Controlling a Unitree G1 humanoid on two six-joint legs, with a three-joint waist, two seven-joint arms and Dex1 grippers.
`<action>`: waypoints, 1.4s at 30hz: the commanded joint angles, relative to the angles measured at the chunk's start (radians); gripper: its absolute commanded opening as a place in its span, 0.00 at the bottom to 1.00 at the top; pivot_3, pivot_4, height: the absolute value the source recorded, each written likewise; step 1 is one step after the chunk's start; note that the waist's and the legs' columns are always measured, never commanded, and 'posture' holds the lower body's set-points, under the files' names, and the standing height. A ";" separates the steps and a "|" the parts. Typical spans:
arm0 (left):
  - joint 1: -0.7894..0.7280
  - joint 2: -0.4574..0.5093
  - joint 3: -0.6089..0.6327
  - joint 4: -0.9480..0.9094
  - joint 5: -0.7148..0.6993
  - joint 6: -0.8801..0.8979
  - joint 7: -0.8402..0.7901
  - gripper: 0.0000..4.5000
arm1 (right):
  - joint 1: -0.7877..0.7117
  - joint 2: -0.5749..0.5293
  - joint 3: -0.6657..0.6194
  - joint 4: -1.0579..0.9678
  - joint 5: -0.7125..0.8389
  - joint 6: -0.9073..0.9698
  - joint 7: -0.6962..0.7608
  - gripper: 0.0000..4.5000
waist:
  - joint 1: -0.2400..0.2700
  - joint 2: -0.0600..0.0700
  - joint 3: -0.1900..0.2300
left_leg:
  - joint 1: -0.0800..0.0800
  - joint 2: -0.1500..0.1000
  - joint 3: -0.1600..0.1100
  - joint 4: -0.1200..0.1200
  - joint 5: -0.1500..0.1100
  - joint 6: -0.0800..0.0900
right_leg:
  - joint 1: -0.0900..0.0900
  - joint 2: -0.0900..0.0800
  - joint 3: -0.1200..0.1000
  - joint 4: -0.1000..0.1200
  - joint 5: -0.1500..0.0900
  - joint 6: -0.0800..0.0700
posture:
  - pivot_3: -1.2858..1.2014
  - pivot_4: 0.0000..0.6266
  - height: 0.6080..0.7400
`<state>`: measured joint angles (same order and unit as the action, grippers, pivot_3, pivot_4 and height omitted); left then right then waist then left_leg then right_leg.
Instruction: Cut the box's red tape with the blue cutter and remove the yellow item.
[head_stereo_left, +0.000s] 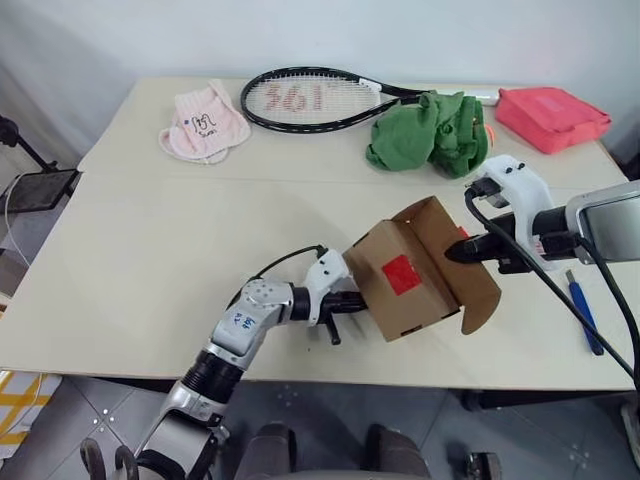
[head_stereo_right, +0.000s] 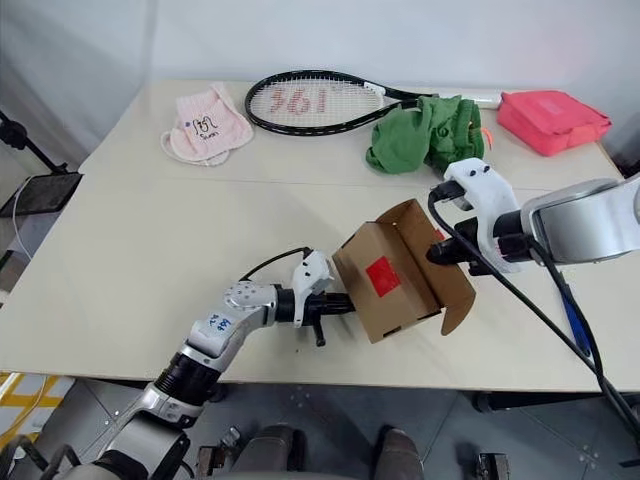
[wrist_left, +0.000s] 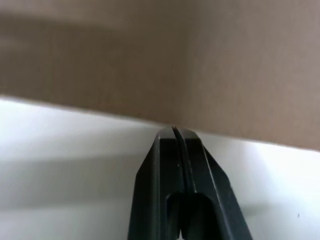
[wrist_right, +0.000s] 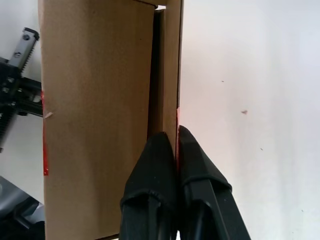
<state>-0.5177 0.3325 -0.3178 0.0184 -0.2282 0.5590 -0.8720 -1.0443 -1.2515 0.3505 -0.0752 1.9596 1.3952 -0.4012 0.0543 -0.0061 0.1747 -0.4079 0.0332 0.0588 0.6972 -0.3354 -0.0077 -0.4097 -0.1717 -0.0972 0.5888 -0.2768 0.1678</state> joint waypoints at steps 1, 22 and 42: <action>0.032 0.135 0.057 -0.129 -0.110 0.134 -0.135 0.00 | 0.014 -0.016 -0.016 0.000 0.010 -0.020 -0.041 0.00 | -0.010 0.000 0.000 | 0.000 0.000 0.001 0.000 0.000 0.000 | -0.001 0.000 0.000 0.000 0.000 0.000 | 0.52 0.24 1.00; -0.074 -0.095 0.095 0.012 -0.112 -0.020 0.038 0.00 | 0.009 0.035 -0.030 0.022 -0.034 -0.011 -0.072 0.00 | -0.007 0.001 0.001 | 0.000 0.001 0.004 0.001 0.000 0.000 | -0.001 -0.001 0.000 0.001 0.000 0.000 | 0.52 0.24 1.00; -0.051 -0.136 0.108 0.092 -0.055 -0.086 0.081 0.00 | -0.092 0.112 -0.011 0.072 0.013 0.005 -0.042 0.00 | -0.005 0.001 0.001 | 0.000 0.001 0.004 0.001 0.000 0.000 | -0.001 -0.001 0.000 0.001 0.001 0.000 | 0.52 0.24 1.00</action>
<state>-0.5701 0.2097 -0.2096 0.1350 -0.2781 0.4845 -0.7980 -1.1211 -1.1495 0.3500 0.0114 1.9390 1.4001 -0.4698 0.0495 -0.0053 0.1760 -0.4076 0.0337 0.0626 0.6985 -0.3355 -0.0076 -0.4109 -0.1724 -0.0969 0.5900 -0.2763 0.1677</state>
